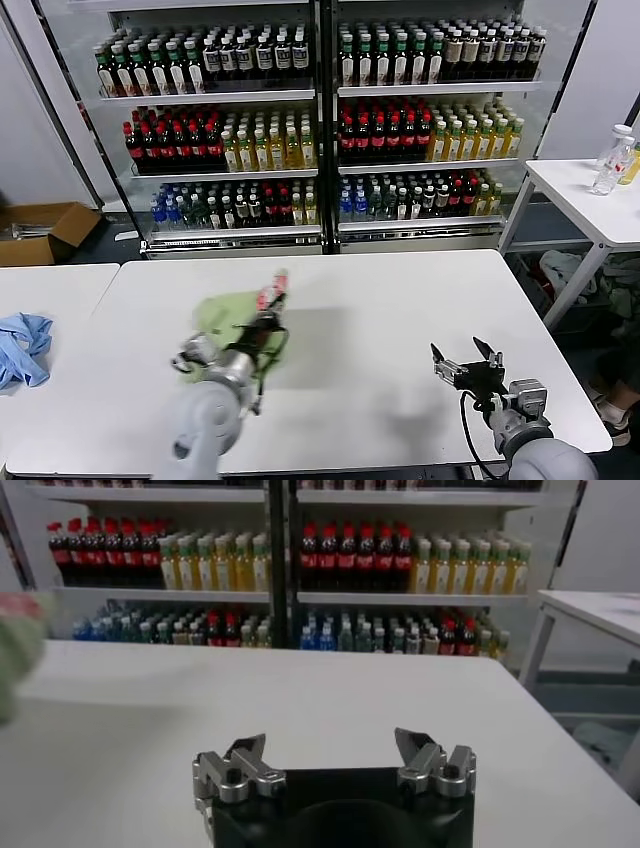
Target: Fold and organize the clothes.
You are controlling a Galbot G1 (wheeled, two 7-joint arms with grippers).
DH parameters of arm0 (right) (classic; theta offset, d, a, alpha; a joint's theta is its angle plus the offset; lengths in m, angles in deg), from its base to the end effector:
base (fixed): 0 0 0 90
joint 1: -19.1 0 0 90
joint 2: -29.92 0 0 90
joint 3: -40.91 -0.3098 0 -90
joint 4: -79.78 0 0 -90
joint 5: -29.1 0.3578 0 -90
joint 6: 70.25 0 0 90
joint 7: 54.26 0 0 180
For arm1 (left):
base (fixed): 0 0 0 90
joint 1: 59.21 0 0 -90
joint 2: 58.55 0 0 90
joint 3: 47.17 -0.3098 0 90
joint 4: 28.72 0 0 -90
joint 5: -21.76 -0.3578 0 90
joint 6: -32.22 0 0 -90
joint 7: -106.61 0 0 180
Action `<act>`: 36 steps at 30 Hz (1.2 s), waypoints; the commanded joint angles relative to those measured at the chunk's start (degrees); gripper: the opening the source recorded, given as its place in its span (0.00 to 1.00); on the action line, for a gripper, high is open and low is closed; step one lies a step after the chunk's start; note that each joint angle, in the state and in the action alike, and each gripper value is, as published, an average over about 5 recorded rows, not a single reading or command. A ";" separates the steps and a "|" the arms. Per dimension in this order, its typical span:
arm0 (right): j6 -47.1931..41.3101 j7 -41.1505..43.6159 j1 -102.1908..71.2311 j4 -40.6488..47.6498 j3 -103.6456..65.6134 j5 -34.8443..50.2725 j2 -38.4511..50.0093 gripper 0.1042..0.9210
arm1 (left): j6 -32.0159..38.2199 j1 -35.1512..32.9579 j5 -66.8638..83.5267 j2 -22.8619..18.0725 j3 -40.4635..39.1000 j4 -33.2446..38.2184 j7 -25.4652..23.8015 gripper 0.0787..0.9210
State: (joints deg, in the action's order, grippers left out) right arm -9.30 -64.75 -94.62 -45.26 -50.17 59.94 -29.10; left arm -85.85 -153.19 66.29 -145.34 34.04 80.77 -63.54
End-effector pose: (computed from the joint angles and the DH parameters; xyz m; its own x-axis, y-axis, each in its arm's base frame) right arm 0.2333 -0.0585 -0.1971 -0.9239 -0.1017 0.3689 -0.1226 0.9919 -0.0336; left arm 0.3191 -0.0408 -0.2157 -0.9145 0.3409 0.2179 0.1418 0.7745 -0.6165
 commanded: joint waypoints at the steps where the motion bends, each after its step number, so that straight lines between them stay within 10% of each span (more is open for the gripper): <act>1: -0.04 0.03 1.35 0.43 -0.55 0.22 0.01 0.88 | 6.78 7.70 -11.90 -7.76 -17.01 -12.20 0.71 0.05; 25: 0.27 -5.99 32.88 29.27 30.57 7.35 -23.05 0.88 | 17.29 -18.83 -18.58 5.40 7.13 10.03 0.84 0.84; 36: -0.33 -9.00 32.02 35.17 30.23 4.57 -24.25 0.77 | 18.98 -21.75 -18.70 4.99 8.17 11.38 0.91 0.88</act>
State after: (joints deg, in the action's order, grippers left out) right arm -9.22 -71.35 -66.68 -19.15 -24.08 65.82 -48.66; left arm -69.17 -168.83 48.34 -142.20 38.20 89.07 -62.92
